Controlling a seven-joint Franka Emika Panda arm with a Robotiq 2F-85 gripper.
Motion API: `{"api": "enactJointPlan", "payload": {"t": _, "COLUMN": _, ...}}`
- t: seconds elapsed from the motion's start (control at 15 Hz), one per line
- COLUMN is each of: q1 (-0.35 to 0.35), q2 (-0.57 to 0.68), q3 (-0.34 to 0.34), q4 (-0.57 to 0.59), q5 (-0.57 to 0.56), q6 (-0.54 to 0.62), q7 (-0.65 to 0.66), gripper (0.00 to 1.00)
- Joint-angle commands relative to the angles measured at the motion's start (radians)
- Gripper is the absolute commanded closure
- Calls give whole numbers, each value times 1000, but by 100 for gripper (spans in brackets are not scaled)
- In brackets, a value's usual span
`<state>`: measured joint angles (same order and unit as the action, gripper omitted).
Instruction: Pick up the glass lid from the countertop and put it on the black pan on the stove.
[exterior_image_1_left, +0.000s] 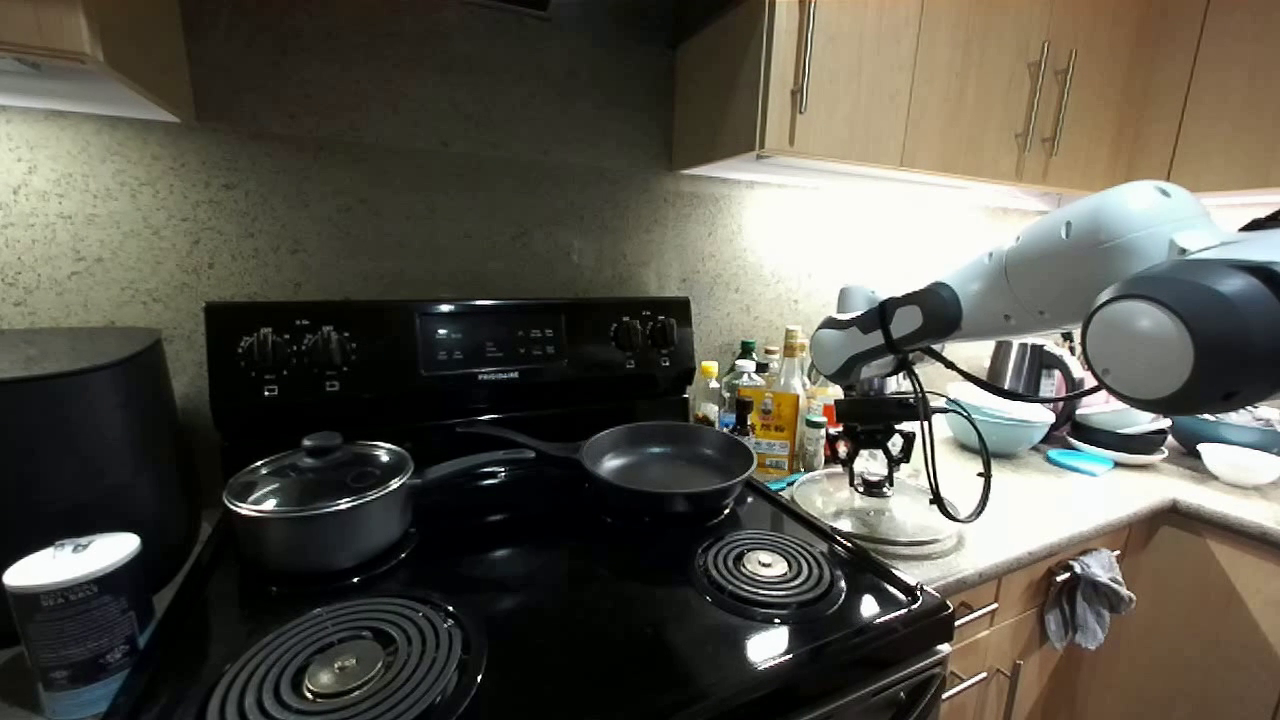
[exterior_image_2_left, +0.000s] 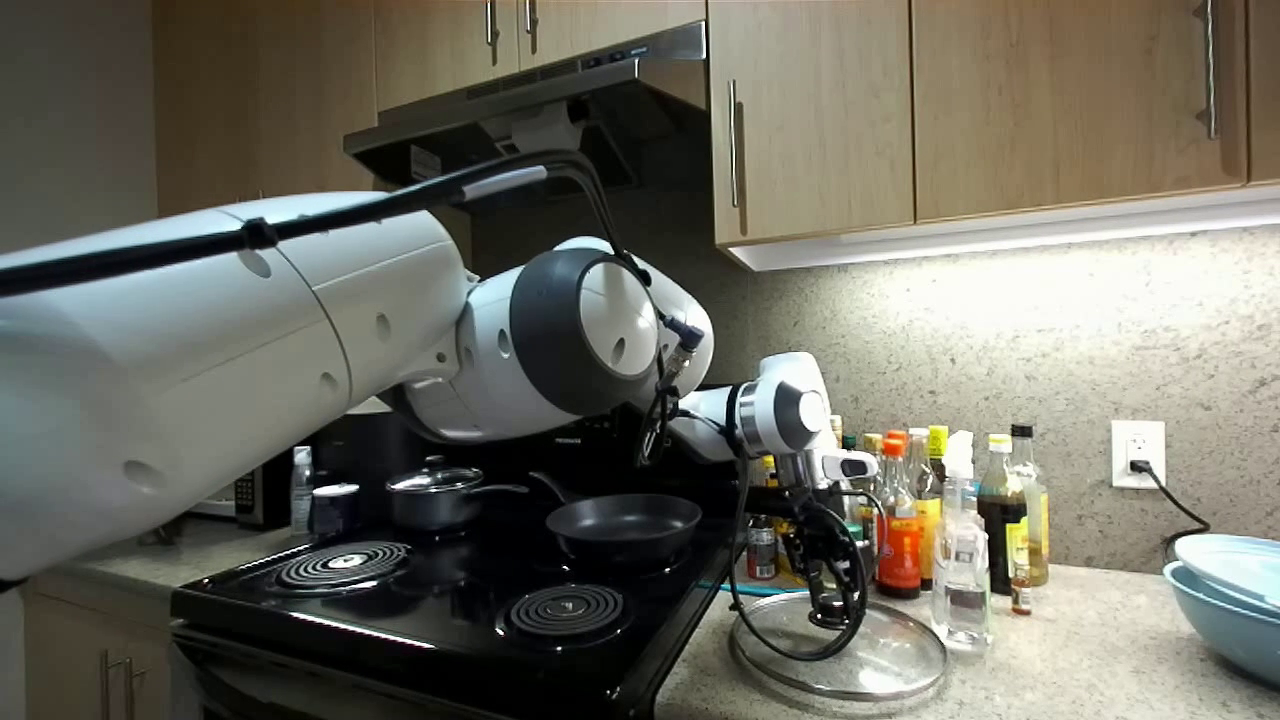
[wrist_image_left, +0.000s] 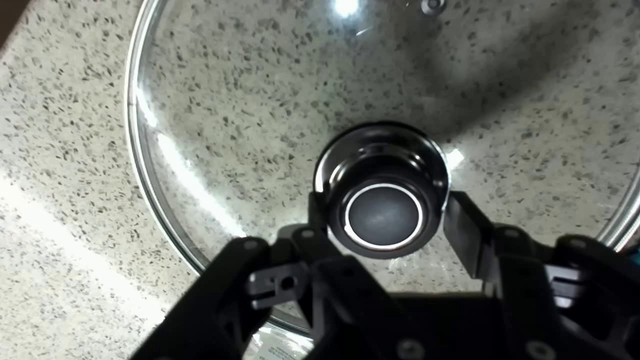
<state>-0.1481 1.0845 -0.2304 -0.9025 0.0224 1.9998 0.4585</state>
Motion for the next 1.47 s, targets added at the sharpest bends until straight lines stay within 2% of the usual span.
{"api": "enactJointPlan", "payload": {"t": 0.0, "q1": 42, "q2": -97, "q3": -22, "q4": -118, "q5": -19, "q6": 47, "q7": 30, "gripper": 64}}
{"api": "enactJointPlan", "payload": {"t": 0.33, "q1": 81, "q2": -166, "q3": -55, "q4": -183, "q5": -22, "q6": 77, "q7": 51, "gripper": 64}}
{"api": "enactJointPlan", "payload": {"t": 0.47, "q1": 107, "q2": -180, "q3": -88, "q4": -205, "q5": -49, "q6": 79, "q7": 69, "gripper": 64}}
{"api": "enactJointPlan", "payload": {"t": 0.53, "q1": 120, "q2": -180, "q3": -108, "q4": -209, "q5": -68, "q6": 70, "q7": 88, "gripper": 14}}
{"api": "enactJointPlan", "payload": {"t": 0.6, "q1": 84, "q2": -131, "q3": -74, "q4": -122, "q5": -32, "q6": 50, "q7": 44, "gripper": 38}}
{"api": "enactJointPlan", "payload": {"t": 0.67, "q1": 77, "q2": -137, "q3": -60, "q4": -126, "q5": -65, "q6": 45, "q7": 63, "gripper": 32}}
{"api": "enactJointPlan", "payload": {"t": 0.73, "q1": 83, "q2": -139, "q3": -67, "q4": -133, "q5": -71, "q6": 46, "q7": 70, "gripper": 2}}
{"api": "enactJointPlan", "payload": {"t": 1.13, "q1": 18, "q2": -136, "q3": 33, "q4": -117, "q5": -12, "q6": -48, "q7": -22, "gripper": 0}}
{"api": "enactJointPlan", "payload": {"t": 1.4, "q1": -34, "q2": -80, "q3": 92, "q4": -44, "q5": 43, "q6": -137, "q7": -74, "gripper": 0}}
